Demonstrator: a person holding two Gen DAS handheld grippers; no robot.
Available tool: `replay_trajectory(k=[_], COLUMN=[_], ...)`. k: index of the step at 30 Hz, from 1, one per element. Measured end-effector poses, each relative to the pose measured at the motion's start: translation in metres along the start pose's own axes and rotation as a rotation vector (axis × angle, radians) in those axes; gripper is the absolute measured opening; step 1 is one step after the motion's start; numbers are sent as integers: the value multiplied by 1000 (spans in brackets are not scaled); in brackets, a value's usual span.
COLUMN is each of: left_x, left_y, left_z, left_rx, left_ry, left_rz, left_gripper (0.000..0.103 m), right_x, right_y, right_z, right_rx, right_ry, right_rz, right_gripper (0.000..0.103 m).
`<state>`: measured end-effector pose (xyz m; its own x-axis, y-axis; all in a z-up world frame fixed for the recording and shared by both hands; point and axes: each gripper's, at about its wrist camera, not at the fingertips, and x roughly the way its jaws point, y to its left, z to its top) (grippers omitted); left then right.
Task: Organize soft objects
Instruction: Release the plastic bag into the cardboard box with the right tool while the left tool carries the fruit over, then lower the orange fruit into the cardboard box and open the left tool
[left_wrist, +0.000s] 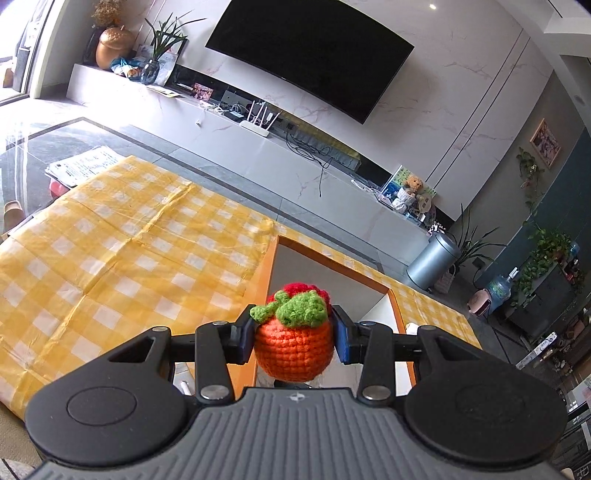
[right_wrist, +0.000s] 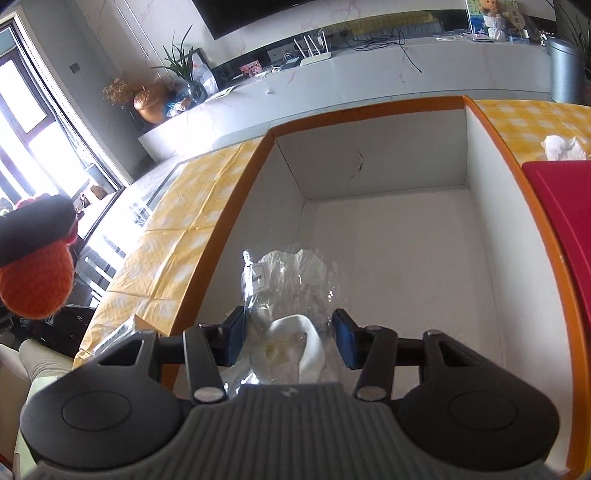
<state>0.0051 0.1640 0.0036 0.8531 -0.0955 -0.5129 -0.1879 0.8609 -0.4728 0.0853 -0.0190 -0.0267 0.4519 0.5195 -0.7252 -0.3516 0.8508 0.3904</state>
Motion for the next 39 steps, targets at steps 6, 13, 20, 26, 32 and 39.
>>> replay_trajectory(k=[6, 13, 20, 26, 32, 39], left_x=[1, 0, 0, 8, 34, 85], left_y=[0, -2, -6, -16, -38, -72], left_z=[-1, -1, -1, -5, -19, -57], left_rx=[0, 5, 14, 43, 102, 269], left_ry=[7, 10, 3, 22, 89, 254], left_rz=[3, 1, -7, -48, -83, -60], left_gripper=[47, 47, 47, 47, 47, 47], right_x=[12, 11, -35, -96, -138, -143], right_y=[17, 19, 5, -24, -67, -87], right_z=[-4, -1, -3, 0, -5, -9], right_rx=[-113, -160, -170, -160, -87, 3], right_ry=[-27, 22, -81, -226, -329, -342], right_rz=[-66, 23, 82, -35, -173, -134], right_gripper=[51, 75, 95, 97, 97, 97])
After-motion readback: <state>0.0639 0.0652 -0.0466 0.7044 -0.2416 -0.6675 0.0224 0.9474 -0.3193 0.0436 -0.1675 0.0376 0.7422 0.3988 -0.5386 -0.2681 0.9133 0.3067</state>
